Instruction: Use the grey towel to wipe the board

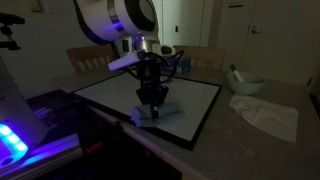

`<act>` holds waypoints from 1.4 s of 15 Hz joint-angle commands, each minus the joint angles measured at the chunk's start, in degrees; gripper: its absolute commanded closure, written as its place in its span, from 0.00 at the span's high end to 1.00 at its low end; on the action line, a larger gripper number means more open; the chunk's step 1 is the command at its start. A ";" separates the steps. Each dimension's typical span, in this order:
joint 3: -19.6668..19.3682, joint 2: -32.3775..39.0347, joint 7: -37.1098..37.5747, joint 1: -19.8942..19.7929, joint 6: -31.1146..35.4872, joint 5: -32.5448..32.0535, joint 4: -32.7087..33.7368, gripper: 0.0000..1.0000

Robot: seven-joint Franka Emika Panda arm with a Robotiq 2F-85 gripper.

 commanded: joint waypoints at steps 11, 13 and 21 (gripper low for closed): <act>15.80 -1.61 -2.72 1.08 -9.48 8.72 -1.30 0.02; 18.02 -2.08 -3.95 1.73 -10.80 12.34 -1.92 0.02; 19.36 -1.87 -2.37 3.51 -10.53 12.60 -1.00 0.10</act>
